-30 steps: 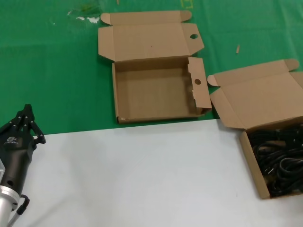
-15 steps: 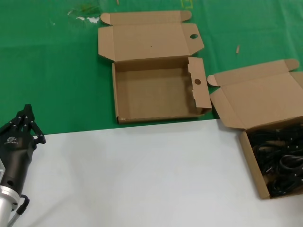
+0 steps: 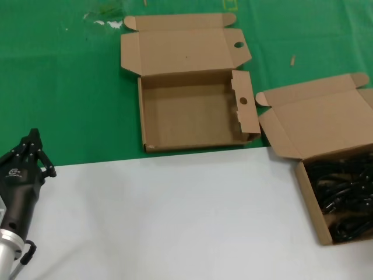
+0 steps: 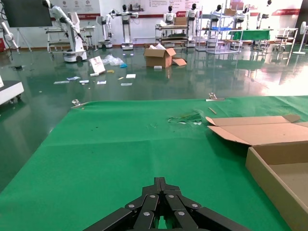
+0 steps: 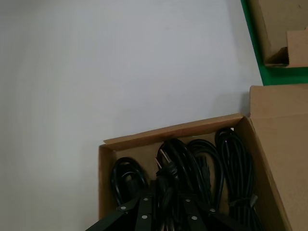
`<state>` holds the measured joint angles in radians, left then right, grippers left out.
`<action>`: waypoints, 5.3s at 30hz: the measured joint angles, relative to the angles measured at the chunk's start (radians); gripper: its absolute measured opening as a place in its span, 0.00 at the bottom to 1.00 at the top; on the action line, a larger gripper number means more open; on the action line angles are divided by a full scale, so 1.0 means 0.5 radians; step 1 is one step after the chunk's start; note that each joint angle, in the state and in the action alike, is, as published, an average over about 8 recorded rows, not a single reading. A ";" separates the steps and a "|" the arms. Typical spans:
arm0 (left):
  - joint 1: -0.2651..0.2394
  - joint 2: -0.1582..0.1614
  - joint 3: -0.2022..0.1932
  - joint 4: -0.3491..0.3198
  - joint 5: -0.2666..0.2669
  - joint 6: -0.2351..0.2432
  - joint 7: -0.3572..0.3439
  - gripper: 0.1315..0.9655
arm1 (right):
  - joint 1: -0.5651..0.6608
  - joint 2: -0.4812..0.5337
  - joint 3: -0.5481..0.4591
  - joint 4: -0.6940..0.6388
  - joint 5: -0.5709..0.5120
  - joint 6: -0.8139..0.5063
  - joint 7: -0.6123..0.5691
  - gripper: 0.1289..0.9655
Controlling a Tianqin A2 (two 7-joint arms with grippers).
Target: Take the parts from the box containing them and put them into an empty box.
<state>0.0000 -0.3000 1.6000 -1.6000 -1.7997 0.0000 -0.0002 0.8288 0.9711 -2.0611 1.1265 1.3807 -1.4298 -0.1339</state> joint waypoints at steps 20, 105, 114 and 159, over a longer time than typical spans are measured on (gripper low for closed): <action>0.000 0.000 0.000 0.000 0.000 0.000 0.000 0.01 | 0.468 0.238 -0.238 0.574 0.296 -0.275 0.615 0.08; 0.000 0.000 0.000 0.000 0.000 0.000 0.000 0.02 | 0.075 -1.058 0.206 0.015 0.546 0.672 0.211 0.81; 0.000 0.000 0.000 0.000 0.000 0.000 0.000 0.06 | -0.089 -1.086 0.273 0.103 0.574 0.878 0.215 0.91; 0.000 0.000 0.000 0.000 0.000 0.000 0.000 0.93 | -1.142 -1.258 0.709 0.670 0.752 2.209 0.251 1.00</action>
<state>0.0000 -0.3000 1.6000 -1.6000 -1.7999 0.0000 -0.0001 0.2577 0.3421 -1.7065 1.4612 1.7566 -0.3252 -0.0085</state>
